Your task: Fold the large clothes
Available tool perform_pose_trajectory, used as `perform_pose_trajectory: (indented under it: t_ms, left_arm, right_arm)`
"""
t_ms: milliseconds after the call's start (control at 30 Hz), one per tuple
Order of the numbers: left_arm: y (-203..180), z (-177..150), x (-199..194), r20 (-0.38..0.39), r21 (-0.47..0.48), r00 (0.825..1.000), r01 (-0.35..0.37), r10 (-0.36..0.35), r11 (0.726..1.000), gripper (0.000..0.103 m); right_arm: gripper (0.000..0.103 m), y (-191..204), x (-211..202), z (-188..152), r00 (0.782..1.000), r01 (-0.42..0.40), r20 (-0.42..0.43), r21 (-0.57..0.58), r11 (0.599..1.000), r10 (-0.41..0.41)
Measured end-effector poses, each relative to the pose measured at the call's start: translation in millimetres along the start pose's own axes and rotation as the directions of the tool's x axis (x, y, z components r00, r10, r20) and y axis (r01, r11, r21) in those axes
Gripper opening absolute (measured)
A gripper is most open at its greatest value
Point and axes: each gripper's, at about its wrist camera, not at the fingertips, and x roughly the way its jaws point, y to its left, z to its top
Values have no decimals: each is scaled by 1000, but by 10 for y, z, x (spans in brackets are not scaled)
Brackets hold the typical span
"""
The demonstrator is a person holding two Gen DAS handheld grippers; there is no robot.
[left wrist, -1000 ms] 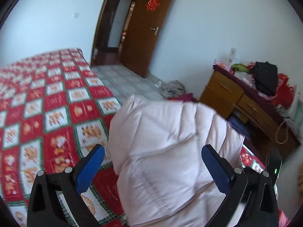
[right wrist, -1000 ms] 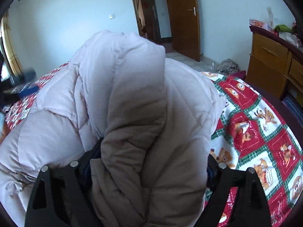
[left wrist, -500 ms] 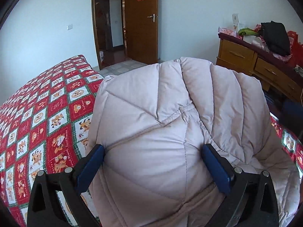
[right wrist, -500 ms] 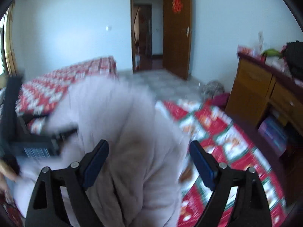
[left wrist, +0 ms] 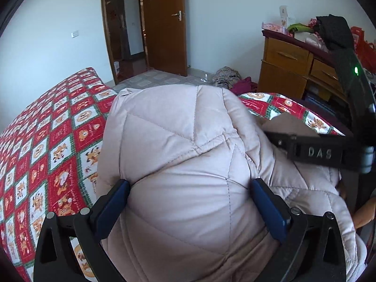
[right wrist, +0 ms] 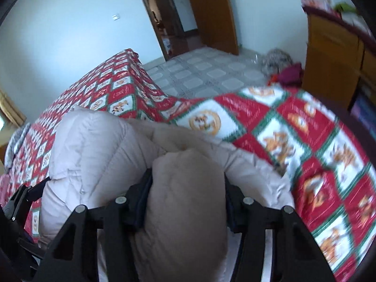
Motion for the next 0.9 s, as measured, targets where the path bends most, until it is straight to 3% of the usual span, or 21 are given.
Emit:
perform_pose_trajectory:
  t_ms: [167, 400, 467, 600, 767, 900]
  left_arm:
    - [-190, 3, 20, -8, 72, 1000, -18, 18, 997, 102]
    - [-334, -7, 119, -10, 112, 997, -72, 73, 991, 102]
    - [-343, -8, 130, -11, 115, 997, -78, 80, 990, 102]
    - [-358, 6, 188, -11, 97, 994, -105, 107, 990, 102]
    - [-373, 29, 247, -20, 79, 991, -128, 130, 989, 102]
    - [-370, -16, 190, -8, 94, 994, -107, 108, 990, 102]
  right_arm:
    - [54, 8, -109, -202, 995, 98, 27, -34, 995, -97]
    - [58, 20, -170, -325, 971, 234, 58, -55, 971, -230]
    - [60, -26, -141, -312, 974, 225, 44, -68, 972, -223]
    - [77, -150, 6, -198, 972, 236, 19, -80, 969, -235]
    - [79, -236, 87, -146, 976, 218, 9, -84, 972, -218]
    - [75, -220, -132, -202, 978, 207, 12, -101, 973, -207]
